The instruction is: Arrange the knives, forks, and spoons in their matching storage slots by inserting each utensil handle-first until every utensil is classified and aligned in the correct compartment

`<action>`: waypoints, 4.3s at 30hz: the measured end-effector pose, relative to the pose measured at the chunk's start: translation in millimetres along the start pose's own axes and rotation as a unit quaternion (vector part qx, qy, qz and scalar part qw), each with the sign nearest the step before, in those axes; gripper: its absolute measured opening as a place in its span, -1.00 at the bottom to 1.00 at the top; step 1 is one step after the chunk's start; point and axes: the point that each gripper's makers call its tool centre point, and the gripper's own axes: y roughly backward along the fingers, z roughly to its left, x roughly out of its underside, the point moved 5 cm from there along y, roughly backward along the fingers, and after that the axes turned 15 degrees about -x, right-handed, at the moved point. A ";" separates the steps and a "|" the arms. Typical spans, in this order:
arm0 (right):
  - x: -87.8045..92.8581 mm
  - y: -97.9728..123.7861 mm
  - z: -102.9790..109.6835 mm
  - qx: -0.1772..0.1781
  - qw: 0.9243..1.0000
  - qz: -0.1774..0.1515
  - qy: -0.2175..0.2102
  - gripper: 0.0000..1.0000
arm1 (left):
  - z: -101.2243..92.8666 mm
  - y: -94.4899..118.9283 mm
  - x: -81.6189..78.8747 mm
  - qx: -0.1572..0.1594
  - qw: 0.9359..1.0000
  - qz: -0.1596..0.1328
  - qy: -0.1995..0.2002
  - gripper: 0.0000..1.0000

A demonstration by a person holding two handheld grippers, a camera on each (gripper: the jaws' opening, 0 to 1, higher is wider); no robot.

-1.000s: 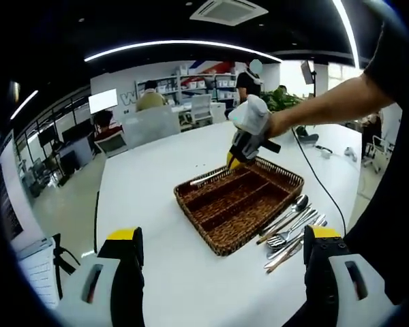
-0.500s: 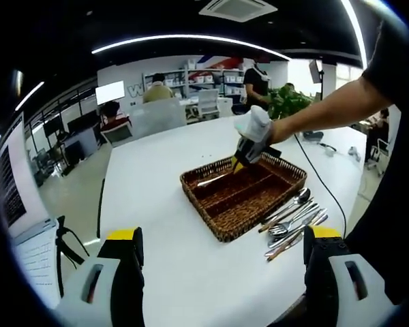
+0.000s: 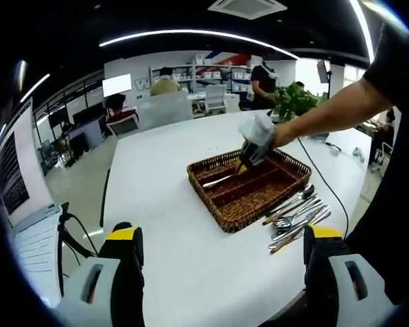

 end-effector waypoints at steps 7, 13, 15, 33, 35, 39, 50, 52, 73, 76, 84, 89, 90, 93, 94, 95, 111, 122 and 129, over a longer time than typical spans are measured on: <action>2.8 -8.9 1.1 0.001 1.000 0.010 -0.009 -1.00 | 2.7 -2.0 1.4 -0.001 1.000 0.001 0.004 0.99; 5.1 -13.5 1.4 -0.002 1.000 0.014 -0.005 -0.99 | 4.5 -2.6 0.5 -0.007 1.000 -0.005 0.000 0.99; 6.8 -17.2 2.4 -0.006 1.000 0.017 0.006 -0.98 | 4.6 -3.0 1.3 -0.007 1.000 -0.003 0.002 0.99; 7.3 -13.9 4.8 0.052 0.998 -0.019 -0.022 -0.86 | -10.6 -8.5 -9.5 0.016 1.000 -0.014 -0.013 0.99; 4.4 -9.3 11.9 0.049 0.998 -0.028 -0.007 -0.68 | -10.8 -6.5 -11.2 0.017 1.000 -0.016 -0.015 0.99; -3.0 4.6 17.5 0.069 0.996 -0.048 0.005 -0.50 | -12.2 -3.5 -13.4 0.019 0.999 -0.020 -0.020 0.99; 3.0 76.3 21.9 0.140 0.978 -0.141 -0.063 0.62 | -19.4 -10.4 -28.2 0.035 0.998 -0.048 -0.022 0.99; 11.6 94.9 27.7 0.155 0.970 -0.164 -0.096 0.75 | -23.1 -14.4 -35.3 0.040 0.997 -0.067 -0.019 0.99; 51.7 179.4 118.1 0.196 0.900 -0.298 -0.250 1.00 | -41.9 -37.5 -54.9 0.073 0.992 -0.105 -0.020 0.99; 56.9 185.4 134.0 0.202 0.894 -0.304 -0.258 1.00 | -43.5 -37.5 -55.0 0.075 0.992 -0.103 -0.023 0.99; 77.4 212.5 174.3 0.225 0.884 -0.307 -0.273 1.00 | -50.1 -30.7 -58.1 0.077 0.991 -0.105 -0.037 0.99; 85.3 225.5 201.9 0.239 0.874 -0.316 -0.282 1.00 | -48.3 -27.4 -56.7 0.074 0.991 -0.105 -0.036 0.99; 86.1 226.3 206.0 0.241 0.874 -0.315 -0.282 1.00 | -47.6 -26.4 -56.0 0.074 0.991 -0.105 -0.033 0.99; 91.9 227.8 215.0 0.249 0.883 -0.288 -0.275 1.00 | -45.0 -25.1 -49.3 0.069 0.993 -0.086 -0.033 0.99; 91.8 229.4 217.0 0.249 0.883 -0.289 -0.275 1.00 | -44.2 -24.8 -47.8 0.067 0.994 -0.083 -0.034 0.99; 92.3 230.7 217.7 0.248 0.883 -0.289 -0.276 1.00 | -43.4 -24.4 -46.3 0.066 0.994 -0.079 -0.035 0.99; 101.7 233.8 228.9 0.237 0.877 -0.295 -0.295 1.00 | -51.9 -23.1 -43.2 0.074 0.993 -0.059 -0.075 0.99; 103.7 240.1 235.1 0.248 0.871 -0.296 -0.303 1.00 | -69.3 -18.7 -96.1 0.112 0.978 -0.092 -0.152 0.99; 108.0 241.2 232.9 0.250 0.867 -0.302 -0.307 1.00 | -76.4 -25.4 -122.5 0.139 0.972 -0.078 -0.173 0.99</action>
